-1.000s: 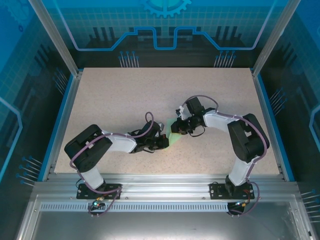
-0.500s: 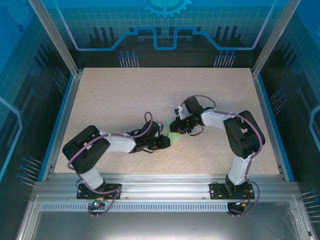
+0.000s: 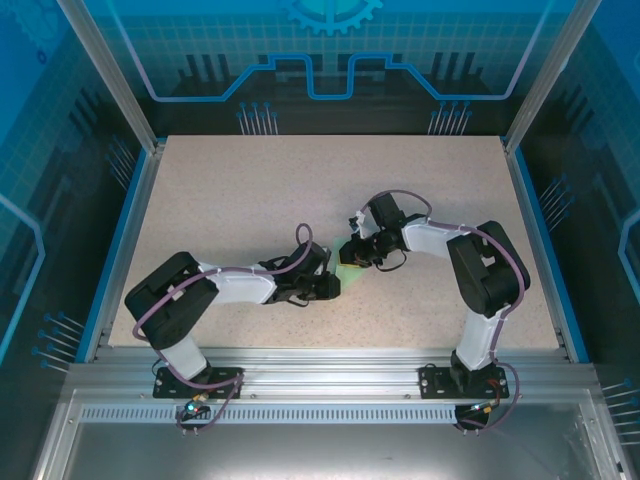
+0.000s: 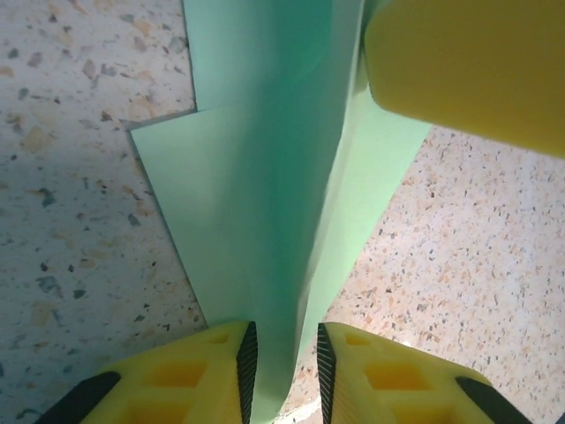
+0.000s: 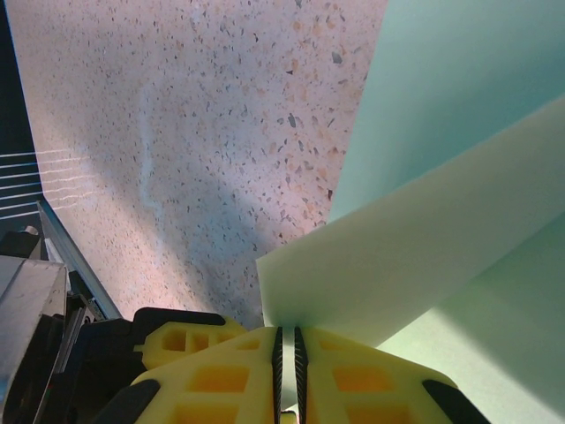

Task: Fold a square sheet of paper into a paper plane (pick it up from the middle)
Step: Fourth fold the wing at the center of the table.

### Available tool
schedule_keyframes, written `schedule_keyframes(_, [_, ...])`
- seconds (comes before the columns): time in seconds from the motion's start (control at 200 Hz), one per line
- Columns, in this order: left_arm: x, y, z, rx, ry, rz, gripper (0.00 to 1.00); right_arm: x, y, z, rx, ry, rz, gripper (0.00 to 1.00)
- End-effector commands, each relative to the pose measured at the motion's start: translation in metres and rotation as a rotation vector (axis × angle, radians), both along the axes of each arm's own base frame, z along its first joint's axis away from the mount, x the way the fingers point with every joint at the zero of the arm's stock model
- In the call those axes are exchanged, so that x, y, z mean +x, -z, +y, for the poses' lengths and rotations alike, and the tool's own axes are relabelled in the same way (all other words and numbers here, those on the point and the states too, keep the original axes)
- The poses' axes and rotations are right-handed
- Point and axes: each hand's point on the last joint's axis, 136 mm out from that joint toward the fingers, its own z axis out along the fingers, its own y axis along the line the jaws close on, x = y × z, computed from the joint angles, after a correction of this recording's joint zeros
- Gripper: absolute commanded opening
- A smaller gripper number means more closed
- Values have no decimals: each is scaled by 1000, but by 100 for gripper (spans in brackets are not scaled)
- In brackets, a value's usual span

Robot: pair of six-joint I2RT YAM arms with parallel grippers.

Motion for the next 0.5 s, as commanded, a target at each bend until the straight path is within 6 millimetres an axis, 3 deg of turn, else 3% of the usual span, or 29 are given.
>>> schedule_keyframes(0.0, [-3,8,13,95,-3,7,25,4,-6,8,17,-11,-6,15])
schedule_keyframes(0.495, [-1,9,11,109,10,3,6,-1,-9,8,18,-26,-2,16])
